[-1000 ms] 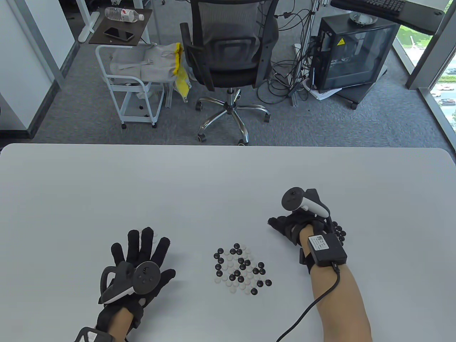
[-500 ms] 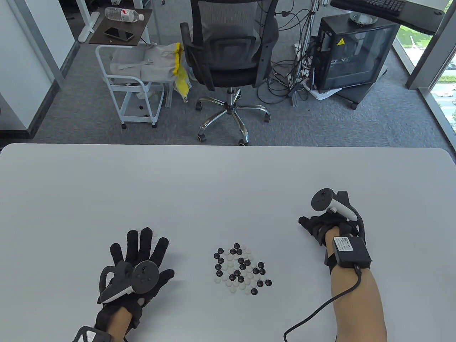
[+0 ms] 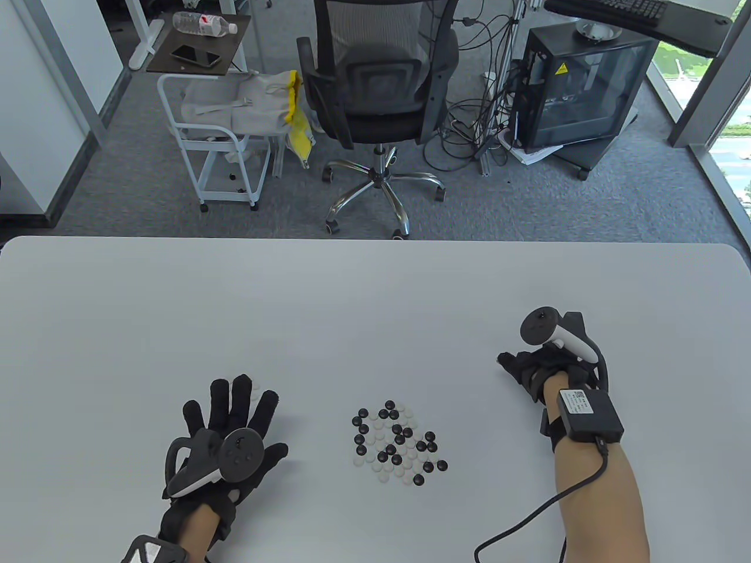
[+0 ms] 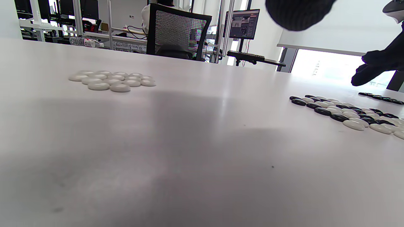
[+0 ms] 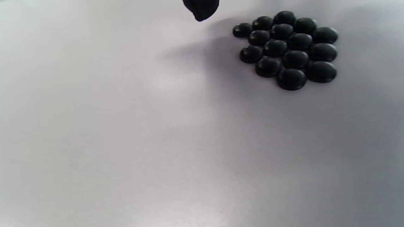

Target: Go stone sorting task

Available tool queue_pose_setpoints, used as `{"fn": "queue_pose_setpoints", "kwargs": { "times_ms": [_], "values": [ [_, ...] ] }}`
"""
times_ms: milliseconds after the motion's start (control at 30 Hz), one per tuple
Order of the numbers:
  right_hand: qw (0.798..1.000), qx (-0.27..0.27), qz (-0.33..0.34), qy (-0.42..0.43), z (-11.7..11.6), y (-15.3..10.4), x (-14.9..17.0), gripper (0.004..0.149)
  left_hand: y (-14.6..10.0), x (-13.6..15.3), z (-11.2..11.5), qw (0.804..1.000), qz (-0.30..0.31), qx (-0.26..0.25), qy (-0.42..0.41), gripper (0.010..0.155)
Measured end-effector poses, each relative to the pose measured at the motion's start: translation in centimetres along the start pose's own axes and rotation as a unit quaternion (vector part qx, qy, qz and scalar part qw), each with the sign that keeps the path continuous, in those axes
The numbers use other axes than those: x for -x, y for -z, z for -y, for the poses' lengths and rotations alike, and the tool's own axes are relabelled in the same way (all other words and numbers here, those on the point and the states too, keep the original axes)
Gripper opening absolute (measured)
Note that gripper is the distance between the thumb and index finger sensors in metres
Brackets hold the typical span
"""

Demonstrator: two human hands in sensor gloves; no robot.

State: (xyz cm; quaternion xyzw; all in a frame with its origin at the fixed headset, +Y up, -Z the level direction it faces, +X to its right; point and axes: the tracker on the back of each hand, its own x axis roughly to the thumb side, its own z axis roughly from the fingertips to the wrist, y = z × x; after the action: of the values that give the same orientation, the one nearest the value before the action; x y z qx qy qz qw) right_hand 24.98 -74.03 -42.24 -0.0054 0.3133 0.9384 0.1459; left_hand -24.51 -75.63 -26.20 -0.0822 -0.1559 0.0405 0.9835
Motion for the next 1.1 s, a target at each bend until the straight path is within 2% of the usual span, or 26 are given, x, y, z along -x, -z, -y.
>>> {"fn": "queue_pose_setpoints", "kwargs": {
  "times_ms": [200,433,533,733,833,867,967,1100],
  "values": [
    [0.992,-0.054,0.116,-0.024,-0.5,-1.3,-5.5,0.072,0.0,0.0,0.0,1.000,-0.001,0.002,0.001,0.082],
    [0.966,-0.098,0.231,-0.067,-3.8,-1.8,-12.8,0.070,0.0,0.0,0.0,1.000,-0.001,-0.004,0.000,0.082],
    [0.956,-0.116,0.255,-0.084,-5.6,-1.5,-14.9,0.069,0.0,0.0,-0.1,1.000,0.000,-0.004,-0.001,0.082],
    [0.948,-0.140,0.265,-0.109,-8.4,-0.3,-17.2,0.070,-0.1,0.2,-0.2,1.000,-0.001,-0.008,-0.007,0.082],
    [0.952,-0.140,0.237,-0.132,-8.9,0.6,-17.3,0.071,-0.2,0.3,-0.2,1.000,-0.001,-0.010,-0.009,0.082],
    [0.953,-0.137,0.231,-0.142,-9.0,0.8,-17.3,0.070,-0.2,0.3,-0.2,1.000,-0.002,-0.010,-0.009,0.082],
    [0.959,-0.137,0.228,-0.093,-8.7,1.6,-16.9,0.070,-0.2,0.3,-0.2,1.000,-0.002,-0.010,-0.011,0.082],
    [0.975,-0.103,0.181,-0.075,-7.0,2.8,-15.1,0.070,-0.2,0.4,-0.1,1.000,-0.003,-0.007,-0.011,0.082]
  ]
}}
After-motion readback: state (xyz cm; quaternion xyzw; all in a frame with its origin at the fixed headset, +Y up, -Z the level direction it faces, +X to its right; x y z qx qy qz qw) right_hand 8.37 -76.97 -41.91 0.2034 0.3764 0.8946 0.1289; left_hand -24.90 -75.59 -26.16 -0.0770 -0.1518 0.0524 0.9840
